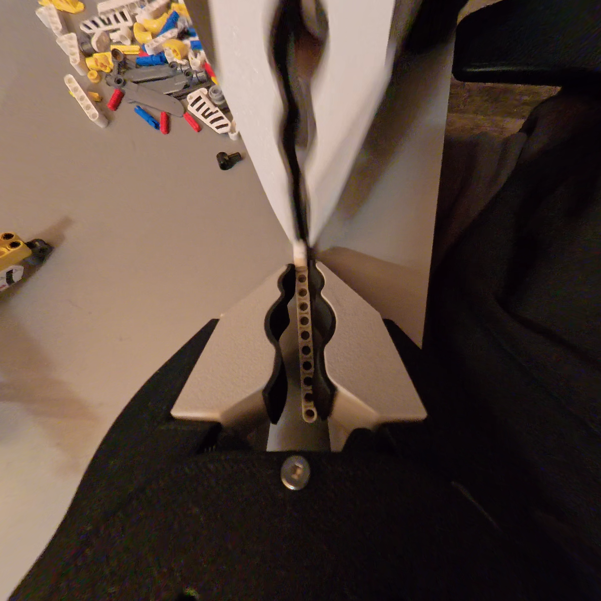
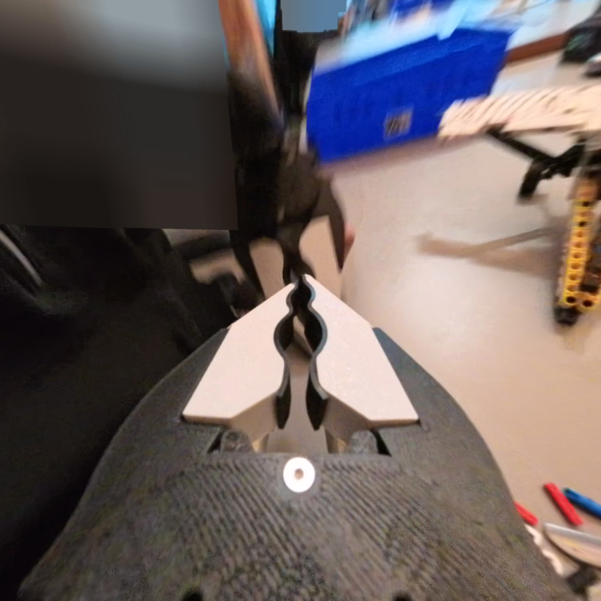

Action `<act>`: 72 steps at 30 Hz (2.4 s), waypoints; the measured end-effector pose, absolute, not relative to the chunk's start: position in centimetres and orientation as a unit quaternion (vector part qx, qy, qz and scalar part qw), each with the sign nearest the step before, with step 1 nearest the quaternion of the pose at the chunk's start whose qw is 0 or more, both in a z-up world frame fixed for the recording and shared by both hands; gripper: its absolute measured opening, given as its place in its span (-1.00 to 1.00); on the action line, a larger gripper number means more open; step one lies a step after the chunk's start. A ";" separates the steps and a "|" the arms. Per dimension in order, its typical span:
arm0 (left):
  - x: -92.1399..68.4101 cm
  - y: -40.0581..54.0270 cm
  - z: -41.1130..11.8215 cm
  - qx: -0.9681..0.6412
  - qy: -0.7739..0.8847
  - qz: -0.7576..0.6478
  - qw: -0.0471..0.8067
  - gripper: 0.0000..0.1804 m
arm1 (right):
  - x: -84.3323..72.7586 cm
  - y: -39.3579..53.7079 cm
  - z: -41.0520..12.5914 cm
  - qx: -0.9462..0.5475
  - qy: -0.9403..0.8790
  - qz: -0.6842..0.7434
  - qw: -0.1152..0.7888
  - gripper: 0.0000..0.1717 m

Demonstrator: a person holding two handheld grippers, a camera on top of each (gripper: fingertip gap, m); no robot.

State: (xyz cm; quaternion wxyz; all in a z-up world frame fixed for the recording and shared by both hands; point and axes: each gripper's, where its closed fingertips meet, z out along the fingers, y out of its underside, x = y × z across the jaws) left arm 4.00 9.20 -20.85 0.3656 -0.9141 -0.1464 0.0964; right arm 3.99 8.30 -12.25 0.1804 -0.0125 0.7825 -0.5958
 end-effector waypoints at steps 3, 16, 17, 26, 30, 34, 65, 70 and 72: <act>4.0 9.2 -20.9 -0.915 -0.140 0.099 0.364 -0.90 | 0.2 9.2 -14.4 -0.037 0.846 -0.531 0.016 -1.00; 4.1 10.0 -20.9 -0.916 -0.137 0.078 0.369 -0.91 | 3.9 10.1 -19.2 -0.095 0.890 -0.434 0.104 -0.94; 4.1 10.0 -20.9 -0.916 -0.136 0.078 0.369 -0.91 | 3.9 10.1 -19.2 -0.096 0.890 -0.432 0.106 -0.94; 4.1 10.0 -20.9 -0.916 -0.135 0.077 0.369 -0.91 | 3.9 10.1 -19.9 -0.121 0.898 -0.414 0.085 -0.94; 4.1 10.0 -20.9 -0.916 -0.138 0.070 0.371 -0.90 | 3.9 10.1 -19.9 -0.117 0.897 -0.415 0.095 -0.94; 4.1 10.0 -20.9 -0.916 -0.136 0.073 0.370 -0.90 | 3.9 10.1 -19.3 -0.113 0.889 -0.431 0.105 -0.94; 4.1 10.1 -21.0 -0.915 -0.148 0.069 0.368 -0.89 | 3.5 9.5 -14.6 -0.078 0.821 -0.556 0.106 -0.96; 4.1 10.1 -20.9 -0.916 -0.142 0.085 0.366 -0.89 | -1.0 11.3 -14.6 -0.024 0.846 -0.532 0.012 -0.94; 4.1 10.2 -20.9 -0.915 -0.144 0.081 0.367 -0.89 | -2.3 12.5 -14.8 0.011 0.848 -0.530 -0.006 -0.94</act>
